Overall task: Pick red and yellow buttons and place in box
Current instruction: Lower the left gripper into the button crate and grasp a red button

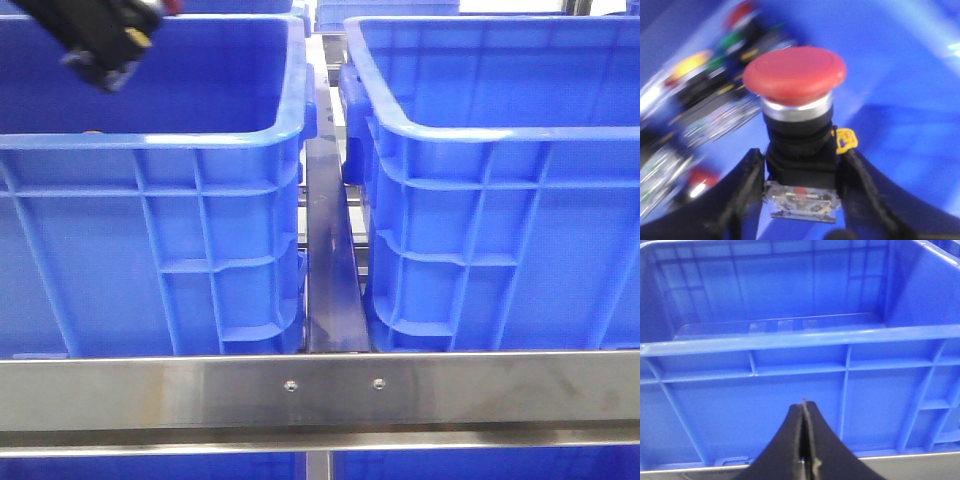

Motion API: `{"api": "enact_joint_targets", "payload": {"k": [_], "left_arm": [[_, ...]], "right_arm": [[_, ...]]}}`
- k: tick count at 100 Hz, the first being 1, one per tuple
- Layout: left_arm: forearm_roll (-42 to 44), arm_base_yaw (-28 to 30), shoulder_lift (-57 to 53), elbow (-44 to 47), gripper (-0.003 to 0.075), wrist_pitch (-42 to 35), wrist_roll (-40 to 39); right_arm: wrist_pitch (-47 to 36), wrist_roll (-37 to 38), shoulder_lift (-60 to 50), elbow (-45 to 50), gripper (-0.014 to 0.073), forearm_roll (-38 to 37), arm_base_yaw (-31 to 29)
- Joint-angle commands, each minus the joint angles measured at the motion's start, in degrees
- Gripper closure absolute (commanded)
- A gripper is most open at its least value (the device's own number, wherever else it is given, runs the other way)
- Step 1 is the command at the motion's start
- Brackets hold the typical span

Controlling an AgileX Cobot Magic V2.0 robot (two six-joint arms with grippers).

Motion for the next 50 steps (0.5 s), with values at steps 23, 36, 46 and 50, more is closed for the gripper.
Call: {"api": "enact_joint_targets", "payload": {"k": [23, 36, 46, 50], "left_arm": [[-4.4, -9.8, -2.6, -1.5, 0.0637, -1.6, 2.1], [-4.7, -13.1, -2.6, -1.5, 0.0637, -1.6, 2.1], [-6.1, -14.6, -2.6, -1.5, 0.0637, -1.7, 2.1], [-7.0, -14.7, -2.6, -1.5, 0.0637, -1.7, 2.1]], "right_arm": [[-4.6, -0.2, -1.3, -1.0, 0.0655, -0.1, -0.2], [-6.8, -0.2, -1.3, -1.0, 0.0655, -0.1, -0.2], [-9.6, -0.2, -1.3, -1.0, 0.0655, -0.1, -0.2], [-9.8, -0.2, -1.3, -1.2, 0.0655, -0.1, -0.2]]}}
